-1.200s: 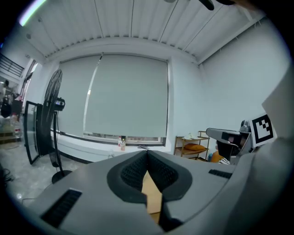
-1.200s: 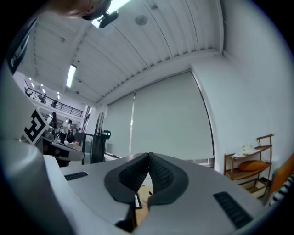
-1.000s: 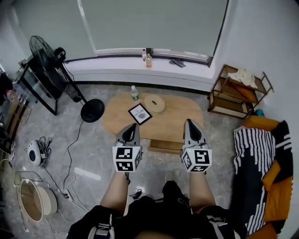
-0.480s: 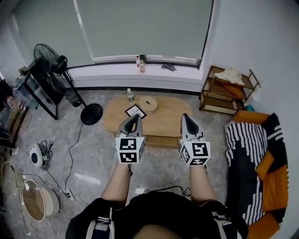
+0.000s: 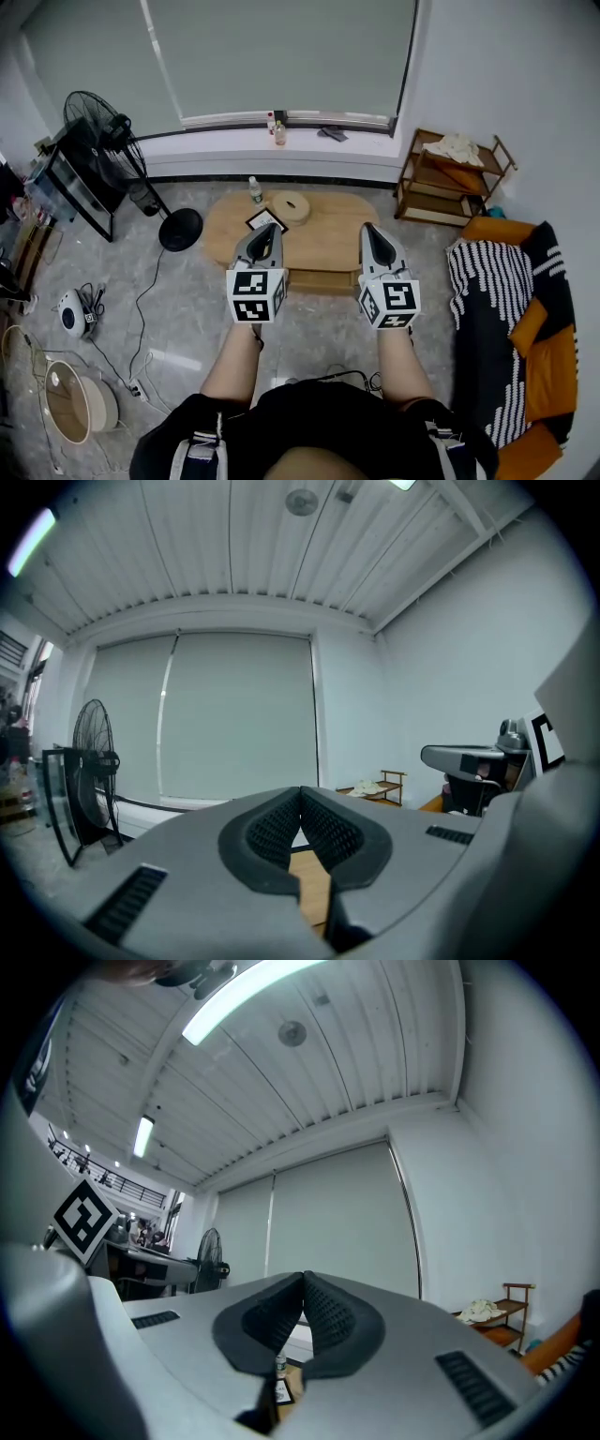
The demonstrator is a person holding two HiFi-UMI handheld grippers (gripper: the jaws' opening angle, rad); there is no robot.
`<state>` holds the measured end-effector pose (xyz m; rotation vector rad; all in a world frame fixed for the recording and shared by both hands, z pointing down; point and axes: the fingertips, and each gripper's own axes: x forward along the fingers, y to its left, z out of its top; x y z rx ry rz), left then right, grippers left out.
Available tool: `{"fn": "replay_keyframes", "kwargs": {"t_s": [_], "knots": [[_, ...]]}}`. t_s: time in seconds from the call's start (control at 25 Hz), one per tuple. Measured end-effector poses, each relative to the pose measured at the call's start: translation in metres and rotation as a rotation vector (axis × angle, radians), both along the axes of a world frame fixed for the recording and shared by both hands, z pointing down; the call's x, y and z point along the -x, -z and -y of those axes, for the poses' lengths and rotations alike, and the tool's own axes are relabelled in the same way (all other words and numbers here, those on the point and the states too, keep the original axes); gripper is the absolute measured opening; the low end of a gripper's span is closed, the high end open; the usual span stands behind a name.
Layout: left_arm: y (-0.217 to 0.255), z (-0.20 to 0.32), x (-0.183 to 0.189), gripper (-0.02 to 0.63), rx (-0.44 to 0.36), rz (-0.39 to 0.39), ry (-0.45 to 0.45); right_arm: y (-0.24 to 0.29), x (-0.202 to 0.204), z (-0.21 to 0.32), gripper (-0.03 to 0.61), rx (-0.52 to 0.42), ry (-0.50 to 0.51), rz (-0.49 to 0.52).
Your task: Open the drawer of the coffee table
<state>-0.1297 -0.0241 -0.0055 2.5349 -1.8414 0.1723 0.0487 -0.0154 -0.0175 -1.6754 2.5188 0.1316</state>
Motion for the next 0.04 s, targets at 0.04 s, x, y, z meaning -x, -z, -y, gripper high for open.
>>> {"fn": "replay_keyframes", "kwargs": {"t_s": [0.04], "knots": [[0.0006, 0.0011, -0.0007, 0.02, 0.003, -0.013, -0.006, 0.0003, -0.0005, 0.0008, 0.014, 0.0, -0.001, 0.0]]}}
